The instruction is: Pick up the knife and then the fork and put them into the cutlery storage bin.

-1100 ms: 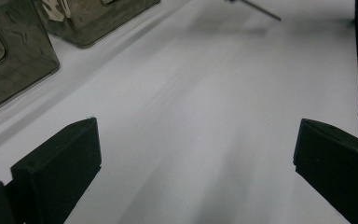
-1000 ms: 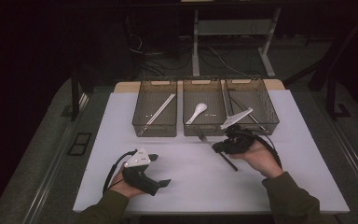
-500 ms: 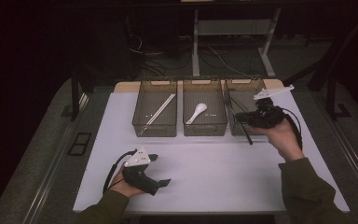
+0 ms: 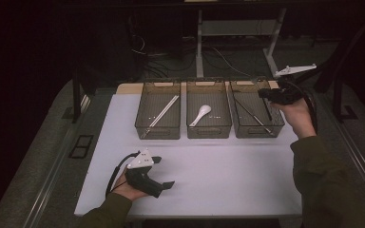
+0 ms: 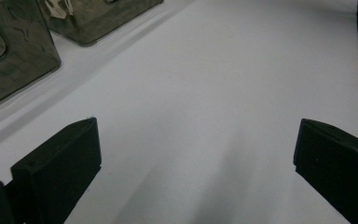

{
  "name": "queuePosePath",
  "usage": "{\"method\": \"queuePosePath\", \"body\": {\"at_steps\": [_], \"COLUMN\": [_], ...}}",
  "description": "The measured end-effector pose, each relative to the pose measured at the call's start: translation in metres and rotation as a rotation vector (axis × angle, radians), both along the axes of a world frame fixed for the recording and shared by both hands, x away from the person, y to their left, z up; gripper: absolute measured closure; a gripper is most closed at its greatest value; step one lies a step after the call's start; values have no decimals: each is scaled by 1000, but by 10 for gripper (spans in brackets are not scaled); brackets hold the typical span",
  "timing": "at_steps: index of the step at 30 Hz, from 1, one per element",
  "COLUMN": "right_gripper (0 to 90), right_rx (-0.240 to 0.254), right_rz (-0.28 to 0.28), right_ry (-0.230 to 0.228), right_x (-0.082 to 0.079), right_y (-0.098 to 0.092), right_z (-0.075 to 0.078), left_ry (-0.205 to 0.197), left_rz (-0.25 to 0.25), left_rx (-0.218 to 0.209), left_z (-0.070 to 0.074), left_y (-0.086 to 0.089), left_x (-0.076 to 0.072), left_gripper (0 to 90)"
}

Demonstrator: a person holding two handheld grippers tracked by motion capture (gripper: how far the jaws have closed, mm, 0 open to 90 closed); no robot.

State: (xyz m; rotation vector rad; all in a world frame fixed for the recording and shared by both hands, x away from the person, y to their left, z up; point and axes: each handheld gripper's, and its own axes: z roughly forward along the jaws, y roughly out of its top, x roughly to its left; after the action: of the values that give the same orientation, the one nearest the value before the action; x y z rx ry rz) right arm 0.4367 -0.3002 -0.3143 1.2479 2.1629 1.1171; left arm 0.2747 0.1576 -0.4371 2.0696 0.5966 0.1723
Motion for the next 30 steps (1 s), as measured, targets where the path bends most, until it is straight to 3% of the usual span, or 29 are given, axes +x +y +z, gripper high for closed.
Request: {"method": "queuePosePath", "body": {"at_steps": [11, 22, 30], "right_gripper": [847, 847, 835], "right_rx": [-32, -131, -158], "right_rz": [-36, -39, -43], "right_ry": [62, 170, 220], "right_x": [16, 23, 25], "right_y": [-13, -14, -14], "right_z": [-29, -65, -78], "left_ry": [-1, -1, 3], "left_rz": [-9, -14, -16], "left_rx": [-1, -1, 0], "left_z": [1, 0, 0], "left_y": [1, 0, 0], "left_x": [-3, -3, -4], "left_gripper": [0, 0, 0]}}
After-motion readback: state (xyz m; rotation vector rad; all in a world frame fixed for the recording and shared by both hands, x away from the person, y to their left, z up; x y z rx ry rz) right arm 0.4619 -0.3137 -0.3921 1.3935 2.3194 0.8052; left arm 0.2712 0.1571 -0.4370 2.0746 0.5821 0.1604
